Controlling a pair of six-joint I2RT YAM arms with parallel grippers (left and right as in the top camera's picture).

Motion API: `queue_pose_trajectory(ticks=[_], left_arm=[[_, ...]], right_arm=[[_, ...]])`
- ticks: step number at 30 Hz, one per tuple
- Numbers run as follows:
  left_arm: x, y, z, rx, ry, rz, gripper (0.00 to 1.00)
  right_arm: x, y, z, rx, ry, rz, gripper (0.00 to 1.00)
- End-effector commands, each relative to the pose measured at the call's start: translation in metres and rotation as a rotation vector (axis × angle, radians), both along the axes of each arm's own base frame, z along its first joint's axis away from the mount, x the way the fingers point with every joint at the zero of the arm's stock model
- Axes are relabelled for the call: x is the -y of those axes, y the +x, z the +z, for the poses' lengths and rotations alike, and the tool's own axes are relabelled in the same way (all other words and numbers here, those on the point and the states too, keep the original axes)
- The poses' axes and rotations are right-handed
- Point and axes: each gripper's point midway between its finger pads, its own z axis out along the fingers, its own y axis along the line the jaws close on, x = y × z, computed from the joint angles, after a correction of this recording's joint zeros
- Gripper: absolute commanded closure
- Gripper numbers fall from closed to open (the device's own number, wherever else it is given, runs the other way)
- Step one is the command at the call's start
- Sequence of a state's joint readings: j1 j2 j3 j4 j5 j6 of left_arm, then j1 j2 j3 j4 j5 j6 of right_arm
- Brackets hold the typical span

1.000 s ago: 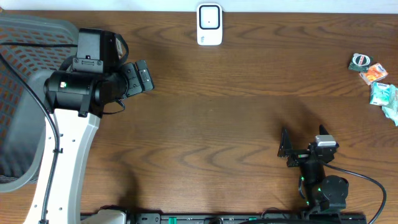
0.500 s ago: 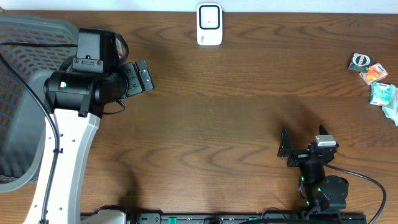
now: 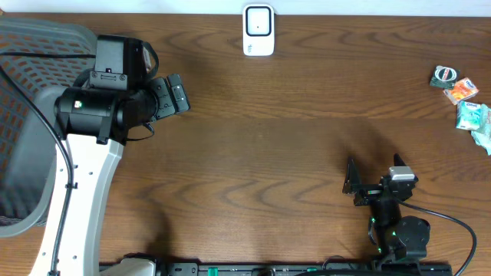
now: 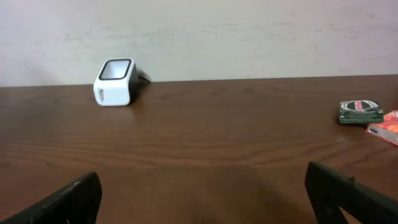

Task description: Scan the item barcode

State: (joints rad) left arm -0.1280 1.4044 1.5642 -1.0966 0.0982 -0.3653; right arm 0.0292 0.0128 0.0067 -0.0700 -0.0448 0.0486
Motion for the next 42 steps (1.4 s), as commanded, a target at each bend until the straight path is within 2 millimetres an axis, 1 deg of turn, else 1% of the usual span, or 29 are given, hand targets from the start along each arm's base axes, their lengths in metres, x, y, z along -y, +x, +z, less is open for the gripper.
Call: queue_pose_trajectory(ticks=[1, 4, 9, 11, 14, 17, 22, 27, 31, 34, 37, 40, 42], left_arm=[[-0.002, 0.0, 0.003, 0.005, 0.013, -0.006, 0.02], [-0.003, -0.006, 0.0, -0.023, 0.019, -0.011, 0.02], [-0.004, -0.007, -0.002, -0.031, 0.016, -0.002, 0.02], [-0.005, -0.013, -0.009, -0.064, 0.021, -0.003, 0.02], [-0.007, -0.029, -0.027, -0.148, 0.047, -0.037, 0.02], [-0.008, -0.039, -0.047, -0.206, 0.058, -0.046, 0.02], [-0.008, -0.053, -0.079, -0.205, 0.081, -0.102, 0.02], [-0.009, -0.062, -0.099, -0.117, 0.092, -0.139, 0.02], [-0.008, -0.069, -0.106, -0.018, 0.101, -0.187, 0.02], [0.0, -0.073, -0.104, 0.085, 0.084, -0.246, 0.02], [0.007, -0.074, -0.096, 0.224, 0.065, -0.284, 0.02], [0.01, -0.083, -0.09, 0.36, 0.049, -0.296, 0.02], [0.01, -0.09, -0.092, 0.416, 0.046, -0.296, 0.02]], right_arm=[[0.005, 0.0, 0.0, 0.0, 0.009, -0.024, 0.01], [0.005, 0.0, 0.0, 0.0, 0.009, -0.024, 0.01], [0.005, 0.0, 0.0, 0.0, 0.009, -0.024, 0.01], [0.005, 0.0, 0.0, 0.0, 0.009, -0.024, 0.01], [0.005, 0.0, 0.0, 0.0, 0.009, -0.024, 0.01], [0.005, 0.0, 0.0, 0.0, 0.009, -0.024, 0.01], [0.005, 0.0, 0.0, 0.0, 0.009, -0.024, 0.01], [0.005, 0.0, 0.0, 0.0, 0.009, -0.024, 0.01], [0.005, 0.0, 0.0, 0.0, 0.009, -0.024, 0.01], [0.005, 0.0, 0.0, 0.0, 0.009, -0.024, 0.01], [0.005, 0.0, 0.0, 0.0, 0.009, -0.024, 0.01], [0.005, 0.0, 0.0, 0.0, 0.009, -0.024, 0.01], [0.005, 0.0, 0.0, 0.0, 0.009, -0.024, 0.01]])
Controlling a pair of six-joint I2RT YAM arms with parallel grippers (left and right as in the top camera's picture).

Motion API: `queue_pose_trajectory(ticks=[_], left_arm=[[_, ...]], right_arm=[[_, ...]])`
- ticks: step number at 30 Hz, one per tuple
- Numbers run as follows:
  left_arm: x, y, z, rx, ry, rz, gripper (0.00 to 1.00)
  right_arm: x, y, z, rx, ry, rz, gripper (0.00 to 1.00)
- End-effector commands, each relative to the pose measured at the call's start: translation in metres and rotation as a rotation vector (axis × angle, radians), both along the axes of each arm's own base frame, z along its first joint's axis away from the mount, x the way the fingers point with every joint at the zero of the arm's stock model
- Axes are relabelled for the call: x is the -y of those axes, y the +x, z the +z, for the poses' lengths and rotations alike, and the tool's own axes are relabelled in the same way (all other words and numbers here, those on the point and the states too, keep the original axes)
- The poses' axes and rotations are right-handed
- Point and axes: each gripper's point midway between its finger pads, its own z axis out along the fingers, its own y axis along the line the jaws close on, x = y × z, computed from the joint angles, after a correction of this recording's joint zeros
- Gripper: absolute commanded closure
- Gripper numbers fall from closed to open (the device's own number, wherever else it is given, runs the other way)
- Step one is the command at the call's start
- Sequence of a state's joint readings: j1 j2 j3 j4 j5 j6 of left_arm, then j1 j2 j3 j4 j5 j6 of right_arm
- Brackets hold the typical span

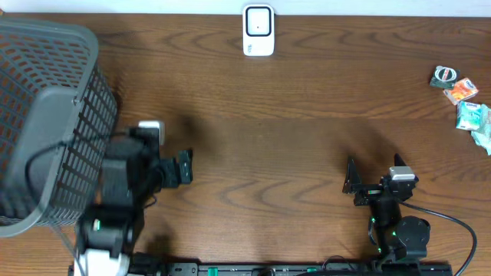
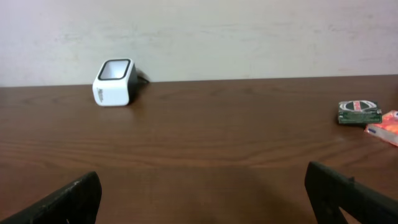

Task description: Scan the item barcode

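A white barcode scanner (image 1: 258, 31) stands at the far middle of the table, also in the right wrist view as the scanner (image 2: 114, 82). Small items lie at the far right: a round green-and-white pack (image 1: 443, 75), an orange packet (image 1: 462, 91) and teal packets (image 1: 473, 115). My right gripper (image 2: 202, 190) sits low near the front edge, open, with only bare table between its fingers. My left gripper (image 1: 185, 166) is at the front left, beside the basket. The overhead view does not show how its jaws stand. I see nothing in it.
A grey mesh basket (image 1: 46, 115) fills the left end of the table. The right arm's base and cable (image 1: 399, 230) sit at the front right. In the wrist view the round pack (image 2: 359, 112) and orange packet (image 2: 382, 130) lie at the right edge.
My left arm was raised over the basket's near side, its gripper pointing right at mid-depth. Now it is drawn back low at the front left. The right arm has not moved.
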State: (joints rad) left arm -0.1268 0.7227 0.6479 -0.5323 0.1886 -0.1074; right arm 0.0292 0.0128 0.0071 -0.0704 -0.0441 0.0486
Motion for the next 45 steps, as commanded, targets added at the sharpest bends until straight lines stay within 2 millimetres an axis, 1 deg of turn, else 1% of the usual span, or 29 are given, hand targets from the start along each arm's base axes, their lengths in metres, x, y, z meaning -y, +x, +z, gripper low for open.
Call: queue_pose_trajectory(ticks=[1, 4, 6, 9, 12, 20, 30, 37, 42, 45], left_arm=[[0.005, -0.014, -0.006, 0.072, -0.011, -0.048, 0.02], [0.004, -0.021, -0.016, 0.104, -0.014, -0.048, 0.02], [0.004, -0.021, -0.022, 0.122, -0.017, -0.048, 0.02], [0.009, -0.016, -0.023, 0.197, -0.039, -0.07, 0.02], [0.009, -0.012, -0.023, 0.286, -0.047, -0.07, 0.02], [0.007, -0.019, -0.032, 0.396, -0.055, -0.065, 0.02], [-0.003, -0.02, -0.024, 0.488, -0.054, -0.026, 0.03], [-0.007, -0.013, -0.005, 0.658, -0.058, -0.009, 0.02], [-0.007, -0.013, -0.004, 0.679, -0.036, -0.014, 0.02], [-0.008, -0.013, -0.011, 0.66, 0.004, -0.028, 0.03]], right_arm=[[0.005, 0.0, 0.0, 0.0, 0.009, -0.023, 0.01], [0.005, 0.0, 0.0, 0.0, 0.009, -0.023, 0.01], [0.005, 0.0, 0.0, 0.0, 0.009, -0.023, 0.01], [0.005, 0.0, 0.0, 0.0, 0.009, -0.023, 0.01], [0.005, 0.0, 0.0, 0.0, 0.009, -0.023, 0.01], [0.005, 0.0, 0.0, 0.0, 0.009, -0.023, 0.01], [0.005, 0.0, 0.0, 0.0, 0.009, -0.023, 0.01], [0.005, 0.0, 0.0, 0.0, 0.009, -0.023, 0.01], [0.005, 0.0, 0.0, 0.0, 0.009, -0.023, 0.01], [0.005, 0.0, 0.0, 0.0, 0.009, -0.023, 0.01]])
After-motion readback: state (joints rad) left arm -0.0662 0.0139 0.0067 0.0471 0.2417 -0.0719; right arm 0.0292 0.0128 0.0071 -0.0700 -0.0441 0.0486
